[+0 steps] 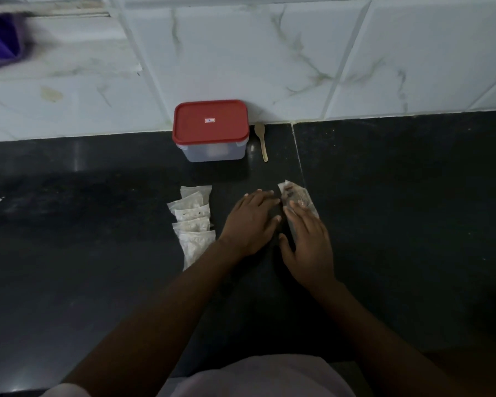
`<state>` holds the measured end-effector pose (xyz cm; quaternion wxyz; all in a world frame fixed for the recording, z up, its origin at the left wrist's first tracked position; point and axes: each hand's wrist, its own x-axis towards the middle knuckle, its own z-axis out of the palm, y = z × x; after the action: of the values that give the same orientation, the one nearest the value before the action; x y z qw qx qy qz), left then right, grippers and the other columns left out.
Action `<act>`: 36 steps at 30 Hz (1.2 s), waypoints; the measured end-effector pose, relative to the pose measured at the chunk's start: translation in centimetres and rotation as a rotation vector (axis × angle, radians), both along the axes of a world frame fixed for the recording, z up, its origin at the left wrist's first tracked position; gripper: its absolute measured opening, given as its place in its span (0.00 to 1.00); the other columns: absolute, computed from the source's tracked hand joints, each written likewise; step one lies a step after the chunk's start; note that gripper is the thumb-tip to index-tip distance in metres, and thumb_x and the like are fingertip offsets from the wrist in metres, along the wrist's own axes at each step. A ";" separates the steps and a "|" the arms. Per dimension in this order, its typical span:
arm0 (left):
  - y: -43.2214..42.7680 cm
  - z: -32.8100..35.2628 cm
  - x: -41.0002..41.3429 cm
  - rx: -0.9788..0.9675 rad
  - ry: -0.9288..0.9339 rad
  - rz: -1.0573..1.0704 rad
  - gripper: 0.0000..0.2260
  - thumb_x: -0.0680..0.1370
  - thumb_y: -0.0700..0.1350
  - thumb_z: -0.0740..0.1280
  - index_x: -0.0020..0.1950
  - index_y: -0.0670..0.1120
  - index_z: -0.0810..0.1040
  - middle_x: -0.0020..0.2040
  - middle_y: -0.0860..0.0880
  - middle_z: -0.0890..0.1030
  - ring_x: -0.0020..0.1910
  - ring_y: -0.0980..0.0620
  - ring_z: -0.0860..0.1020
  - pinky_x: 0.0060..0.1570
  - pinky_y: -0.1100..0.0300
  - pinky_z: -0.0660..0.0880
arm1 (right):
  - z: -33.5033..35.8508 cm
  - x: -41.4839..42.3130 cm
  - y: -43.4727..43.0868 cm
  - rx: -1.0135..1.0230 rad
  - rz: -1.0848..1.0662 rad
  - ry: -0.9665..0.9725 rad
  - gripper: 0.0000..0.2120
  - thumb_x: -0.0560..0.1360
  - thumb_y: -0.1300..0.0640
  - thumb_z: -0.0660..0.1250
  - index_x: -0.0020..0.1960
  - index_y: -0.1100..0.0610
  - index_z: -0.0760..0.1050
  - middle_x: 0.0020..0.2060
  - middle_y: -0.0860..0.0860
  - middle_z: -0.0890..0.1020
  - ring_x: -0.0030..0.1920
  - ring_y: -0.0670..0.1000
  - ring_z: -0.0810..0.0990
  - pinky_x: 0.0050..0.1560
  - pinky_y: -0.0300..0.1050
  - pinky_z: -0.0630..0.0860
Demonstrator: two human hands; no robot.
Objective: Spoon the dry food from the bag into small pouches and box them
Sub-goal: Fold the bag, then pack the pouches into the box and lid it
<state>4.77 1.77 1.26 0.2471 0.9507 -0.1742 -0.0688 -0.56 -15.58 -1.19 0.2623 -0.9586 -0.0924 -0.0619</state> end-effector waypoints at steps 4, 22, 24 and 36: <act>2.0 0.6 -1.8 -0.007 -0.032 0.096 0.20 0.83 0.53 0.63 0.75 0.50 0.73 0.76 0.49 0.71 0.78 0.49 0.65 0.78 0.49 0.61 | 0.7 0.3 1.7 0.057 0.021 0.011 0.26 0.78 0.54 0.68 0.75 0.54 0.71 0.75 0.48 0.72 0.76 0.47 0.67 0.76 0.48 0.64; 11.7 3.0 -0.7 -0.153 -0.032 0.340 0.10 0.80 0.49 0.68 0.61 0.51 0.82 0.61 0.51 0.81 0.60 0.53 0.78 0.60 0.53 0.77 | 3.5 7.8 7.8 0.249 0.007 0.336 0.11 0.78 0.58 0.70 0.59 0.50 0.83 0.53 0.45 0.85 0.52 0.42 0.82 0.57 0.40 0.78; 12.5 3.2 -0.3 -0.179 -0.028 0.398 0.10 0.80 0.48 0.69 0.60 0.51 0.83 0.60 0.52 0.81 0.57 0.54 0.79 0.57 0.55 0.77 | 3.7 8.4 8.5 0.256 0.015 0.359 0.09 0.78 0.58 0.70 0.56 0.51 0.84 0.48 0.45 0.86 0.47 0.39 0.81 0.53 0.36 0.79; 16.2 2.8 1.0 -0.262 0.169 0.599 0.12 0.78 0.46 0.73 0.61 0.50 0.79 0.60 0.50 0.78 0.56 0.55 0.78 0.59 0.54 0.79 | 4.4 11.1 12.7 0.441 -0.085 0.479 0.11 0.76 0.56 0.73 0.58 0.52 0.83 0.48 0.46 0.86 0.48 0.41 0.82 0.54 0.36 0.78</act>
<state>5.76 17.93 4.05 0.3900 0.9108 0.1266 -0.0489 10.58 -2.92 3.19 0.4750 -0.8690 0.0274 0.1358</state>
